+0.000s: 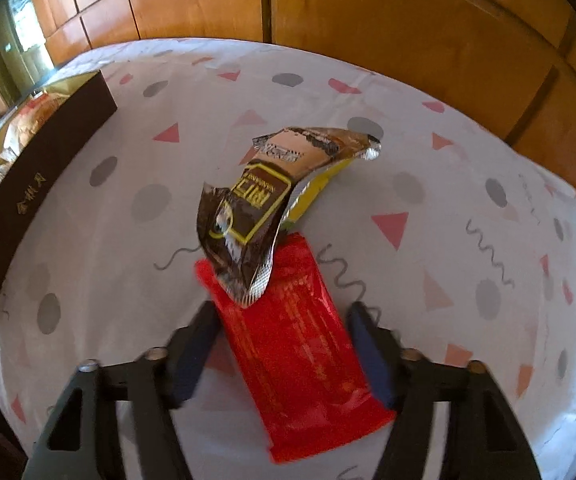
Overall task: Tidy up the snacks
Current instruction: 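Grasp the red rectangular packet with the right gripper and lift it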
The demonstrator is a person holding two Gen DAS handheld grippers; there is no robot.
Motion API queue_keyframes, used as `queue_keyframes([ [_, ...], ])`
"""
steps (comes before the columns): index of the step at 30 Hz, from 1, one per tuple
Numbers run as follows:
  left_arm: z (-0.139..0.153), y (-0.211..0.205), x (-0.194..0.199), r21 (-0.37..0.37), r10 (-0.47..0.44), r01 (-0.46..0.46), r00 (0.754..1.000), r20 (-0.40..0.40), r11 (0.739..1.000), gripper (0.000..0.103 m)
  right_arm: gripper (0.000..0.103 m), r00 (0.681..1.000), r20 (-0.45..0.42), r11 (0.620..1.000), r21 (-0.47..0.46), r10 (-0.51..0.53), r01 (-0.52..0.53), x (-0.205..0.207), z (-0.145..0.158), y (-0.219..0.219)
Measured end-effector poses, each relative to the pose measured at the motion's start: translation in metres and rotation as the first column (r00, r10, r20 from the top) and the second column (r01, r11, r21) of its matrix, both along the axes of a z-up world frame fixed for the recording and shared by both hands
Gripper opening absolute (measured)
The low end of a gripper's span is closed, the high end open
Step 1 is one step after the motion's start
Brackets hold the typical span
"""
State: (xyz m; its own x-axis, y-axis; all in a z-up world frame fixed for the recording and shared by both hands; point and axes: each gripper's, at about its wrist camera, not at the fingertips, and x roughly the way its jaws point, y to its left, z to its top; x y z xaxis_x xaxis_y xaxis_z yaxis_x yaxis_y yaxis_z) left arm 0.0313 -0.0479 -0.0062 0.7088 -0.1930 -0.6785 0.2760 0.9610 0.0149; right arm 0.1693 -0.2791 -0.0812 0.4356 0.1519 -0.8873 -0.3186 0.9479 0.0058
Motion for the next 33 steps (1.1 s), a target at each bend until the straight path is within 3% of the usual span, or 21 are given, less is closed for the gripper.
queue_keyframes([
  [1, 0.001, -0.003, 0.0, -0.001, -0.011, 0.011, 1.0, 0.001, 1.0, 0.069, 0.044, 1.0, 0.008, 1.0, -0.002, 0.0, 0.0, -0.005, 0.001, -0.001],
  [2, 0.0, -0.007, 0.0, 0.002, -0.019, 0.019, 1.0, 0.003, 1.0, 0.069, 0.041, 1.0, 0.014, 1.0, -0.008, -0.001, 0.001, -0.01, 0.001, -0.002],
  [6, -0.002, -0.018, 0.002, 0.009, -0.056, 0.056, 0.998, -0.004, 0.998, 0.069, 0.041, 0.999, 0.043, 0.999, -0.017, -0.028, 0.029, -0.044, 0.0, -0.009],
  [9, -0.005, -0.024, 0.005, 0.017, -0.074, 0.075, 0.997, -0.016, 0.997, 0.069, 0.042, 0.988, 0.071, 0.991, -0.005, -0.134, 0.135, -0.067, -0.002, -0.027],
  [12, -0.008, -0.03, 0.011, 0.013, -0.08, 0.08, 0.996, -0.048, 0.997, 0.069, 0.044, 0.956, 0.135, 0.965, 0.0, -0.259, 0.262, -0.084, -0.006, -0.046],
  [17, -0.008, -0.046, 0.023, 0.003, -0.101, 0.101, 0.992, -0.077, 0.995, 0.069, 0.048, 0.878, 0.217, 0.905, 0.112, -0.426, 0.411, -0.096, -0.015, -0.068],
  [33, -0.02, -0.091, 0.065, -0.058, -0.111, 0.102, 0.977, -0.182, 0.993, 0.069, 0.05, 0.868, 0.237, 0.9, 0.136, -0.436, 0.414, -0.099, -0.015, -0.071],
])
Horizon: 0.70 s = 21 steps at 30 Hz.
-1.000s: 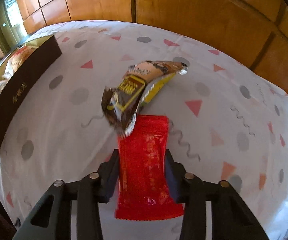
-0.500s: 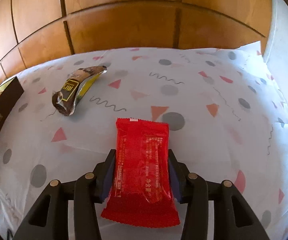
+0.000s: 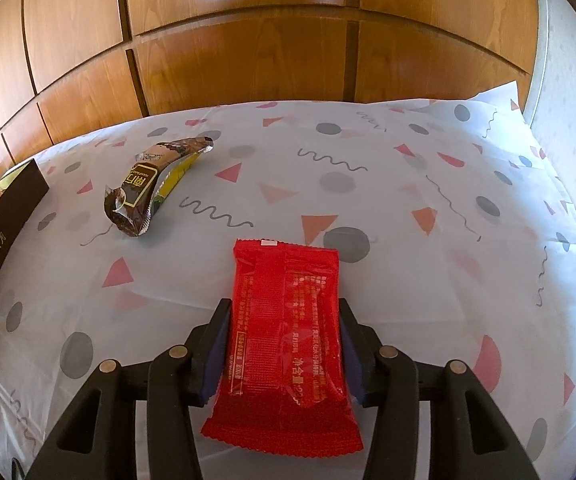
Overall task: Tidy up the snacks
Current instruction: 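Grasp the red rectangular packet with the right gripper and lift it, then move the left gripper to the brown-and-gold NANFANG pack and grasp it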
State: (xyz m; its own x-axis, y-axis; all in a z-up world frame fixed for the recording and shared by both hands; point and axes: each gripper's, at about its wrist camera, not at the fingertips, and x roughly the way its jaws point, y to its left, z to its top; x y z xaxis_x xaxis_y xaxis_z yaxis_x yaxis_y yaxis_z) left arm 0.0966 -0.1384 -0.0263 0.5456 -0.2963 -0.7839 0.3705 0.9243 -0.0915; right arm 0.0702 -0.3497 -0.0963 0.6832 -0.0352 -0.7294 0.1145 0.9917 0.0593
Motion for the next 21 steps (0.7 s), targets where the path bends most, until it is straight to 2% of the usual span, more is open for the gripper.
queue_keyframes([
  [12, -0.015, -0.036, 0.056, -0.053, 0.004, -0.008, 0.998, -0.069, 0.999, 0.069, 0.05, 1.0, 0.013, 1.0, 0.016, -0.002, 0.002, 0.0, -0.001, -0.001],
  [16, -0.02, -0.059, 0.077, -0.037, -0.015, 0.013, 0.998, -0.058, 0.999, 0.075, 0.05, 1.0, 0.015, 1.0, 0.016, -0.005, 0.004, 0.0, -0.001, -0.001],
  [21, -0.027, -0.087, 0.1, -0.004, -0.051, 0.051, 0.998, -0.048, 0.999, 0.077, 0.05, 1.0, 0.02, 1.0, 0.019, -0.007, 0.007, 0.0, -0.001, -0.001],
])
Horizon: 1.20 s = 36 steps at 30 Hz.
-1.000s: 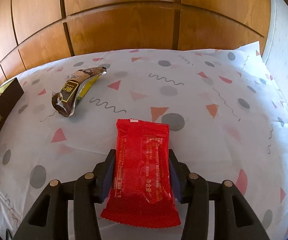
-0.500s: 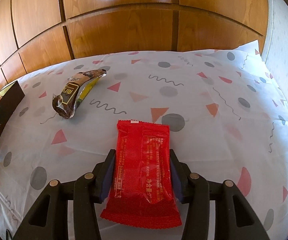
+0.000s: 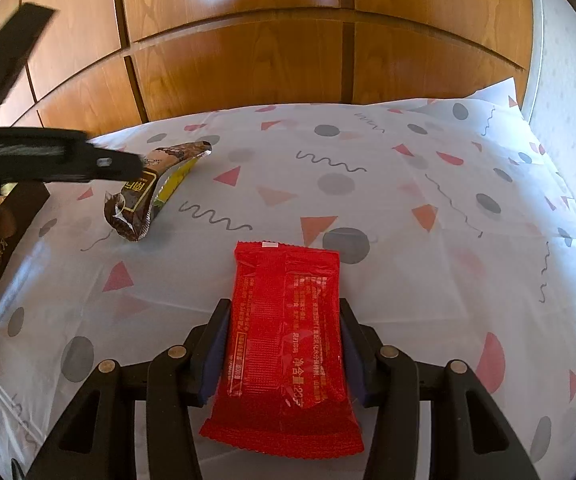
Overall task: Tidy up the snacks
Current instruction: 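Move the left gripper to the brown-and-gold NANFANG pack and grasp it, then lift the brown pack with the left gripper while the right gripper holds the red packet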
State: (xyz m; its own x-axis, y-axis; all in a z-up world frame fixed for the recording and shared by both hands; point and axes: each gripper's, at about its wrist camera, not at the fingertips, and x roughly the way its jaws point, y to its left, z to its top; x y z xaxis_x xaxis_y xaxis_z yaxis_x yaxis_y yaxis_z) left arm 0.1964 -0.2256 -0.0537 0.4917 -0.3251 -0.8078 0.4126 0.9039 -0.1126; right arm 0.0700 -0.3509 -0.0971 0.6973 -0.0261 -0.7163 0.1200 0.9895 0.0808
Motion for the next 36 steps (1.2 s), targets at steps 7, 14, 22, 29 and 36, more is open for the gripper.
queue_keyframes([
  [7, -0.024, -0.027, 0.037, 0.075, -0.006, 0.006, 1.0, -0.004, 0.997, 0.076, 0.051, 1.0, 0.009, 1.0, 0.022, -0.002, 0.002, 0.0, -0.001, -0.003],
  [14, -0.04, -0.027, 0.041, 0.09, -0.008, 0.007, 1.0, 0.01, 0.996, 0.033, 0.051, 1.0, 0.009, 1.0, 0.018, -0.007, 0.007, 0.002, -0.002, -0.003],
  [22, -0.037, 0.005, -0.023, 0.105, -0.011, 0.007, 0.999, 0.039, 0.994, 0.029, 0.051, 1.0, 0.002, 1.0, 0.007, -0.007, 0.007, 0.002, -0.001, -0.001],
  [29, -0.037, 0.045, -0.091, 0.13, 0.023, -0.035, 0.995, 0.098, 0.991, 0.03, 0.05, 1.0, -0.007, 1.0, -0.02, -0.009, 0.009, 0.003, 0.0, 0.002],
  [36, -0.046, 0.058, -0.118, 0.093, 0.019, -0.033, 0.99, 0.143, 0.995, 0.031, 0.05, 1.0, -0.016, 0.998, -0.063, -0.012, 0.011, 0.004, 0.001, 0.007],
])
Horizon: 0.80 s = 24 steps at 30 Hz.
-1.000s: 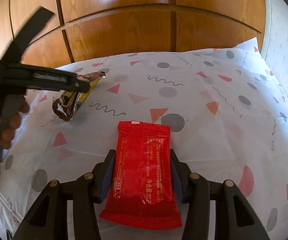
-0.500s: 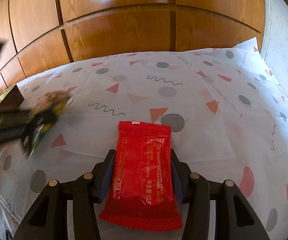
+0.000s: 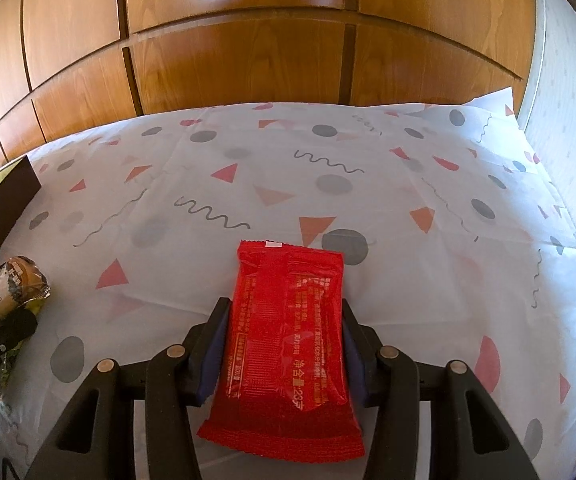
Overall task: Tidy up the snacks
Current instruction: 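Lift the brown pack with the left gripper while the right gripper holds the red packet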
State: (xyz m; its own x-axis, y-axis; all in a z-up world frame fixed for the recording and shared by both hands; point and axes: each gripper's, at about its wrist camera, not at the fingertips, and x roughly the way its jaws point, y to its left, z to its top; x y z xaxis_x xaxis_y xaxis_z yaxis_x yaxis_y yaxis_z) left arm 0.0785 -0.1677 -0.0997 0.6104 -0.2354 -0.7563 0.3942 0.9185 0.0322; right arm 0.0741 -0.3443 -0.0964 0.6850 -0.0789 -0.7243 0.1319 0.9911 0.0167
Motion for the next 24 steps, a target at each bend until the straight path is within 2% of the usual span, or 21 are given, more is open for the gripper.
queue_keyframes([
  [3, -0.006, 0.002, -0.003, -0.022, -0.009, 0.01, 0.999, 0.041, 1.0, 0.034, 0.05, 1.0, -0.006, 1.0, -0.023, 0.0, 0.0, 0.001, 0.0, 0.002],
  [7, -0.006, 0.008, 0.0, -0.055, -0.009, 0.01, 1.0, 0.027, 0.998, 0.034, 0.05, 1.0, -0.013, 0.998, -0.061, -0.003, 0.003, 0.001, 0.001, 0.008],
  [14, -0.004, 0.008, -0.003, -0.045, -0.01, 0.012, 0.999, 0.034, 0.999, 0.031, 0.05, 1.0, -0.014, 0.995, -0.098, -0.007, 0.006, 0.0, 0.002, 0.012],
  [24, 0.03, 0.022, -0.022, -0.107, -0.003, 0.006, 1.0, 0.029, 0.994, 0.029, 0.049, 1.0, -0.013, 0.994, -0.105, -0.007, 0.006, 0.0, 0.003, 0.013],
])
